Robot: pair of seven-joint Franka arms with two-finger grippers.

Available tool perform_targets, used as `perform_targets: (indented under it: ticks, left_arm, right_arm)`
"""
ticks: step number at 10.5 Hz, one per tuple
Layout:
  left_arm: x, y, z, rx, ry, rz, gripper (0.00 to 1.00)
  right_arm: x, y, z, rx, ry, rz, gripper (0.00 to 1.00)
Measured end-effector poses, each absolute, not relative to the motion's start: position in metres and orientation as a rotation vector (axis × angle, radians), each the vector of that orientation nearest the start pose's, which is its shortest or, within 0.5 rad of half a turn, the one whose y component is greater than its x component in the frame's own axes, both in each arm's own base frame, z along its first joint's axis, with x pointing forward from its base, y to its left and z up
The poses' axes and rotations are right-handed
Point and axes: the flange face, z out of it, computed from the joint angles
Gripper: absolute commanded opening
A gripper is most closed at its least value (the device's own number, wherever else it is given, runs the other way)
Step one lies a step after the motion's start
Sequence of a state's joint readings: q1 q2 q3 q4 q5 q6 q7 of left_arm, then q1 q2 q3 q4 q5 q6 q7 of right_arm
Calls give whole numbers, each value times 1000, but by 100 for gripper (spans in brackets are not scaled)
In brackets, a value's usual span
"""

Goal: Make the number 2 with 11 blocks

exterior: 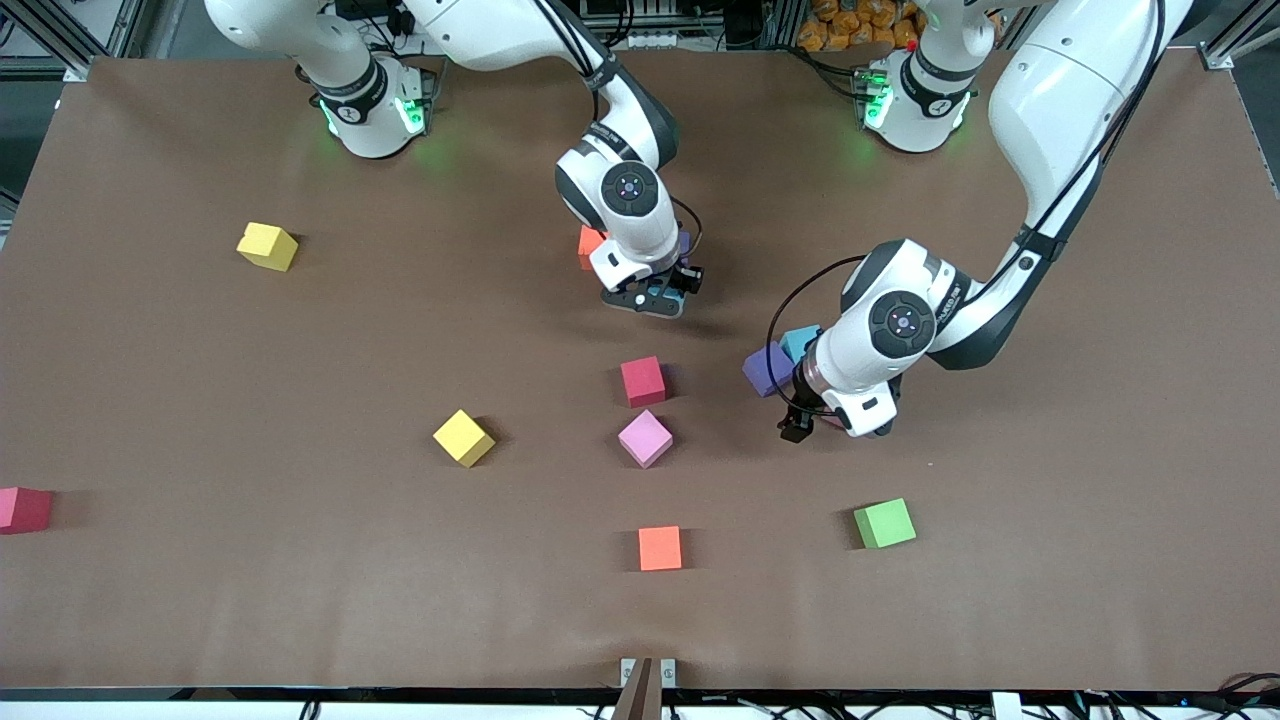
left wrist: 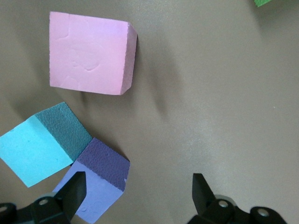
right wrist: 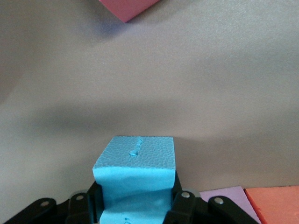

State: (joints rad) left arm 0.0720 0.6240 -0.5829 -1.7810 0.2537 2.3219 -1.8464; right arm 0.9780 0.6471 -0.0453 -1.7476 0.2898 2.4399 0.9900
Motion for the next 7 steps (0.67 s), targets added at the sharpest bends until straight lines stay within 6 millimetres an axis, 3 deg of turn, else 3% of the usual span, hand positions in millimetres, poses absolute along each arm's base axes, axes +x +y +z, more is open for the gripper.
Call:
perform_targets:
  ticks: [7]
  left_arm:
    - [596, -288, 253, -2606, -1898, 195, 100]
  right_arm:
    - [389, 546, 207, -2978, 376, 175, 0]
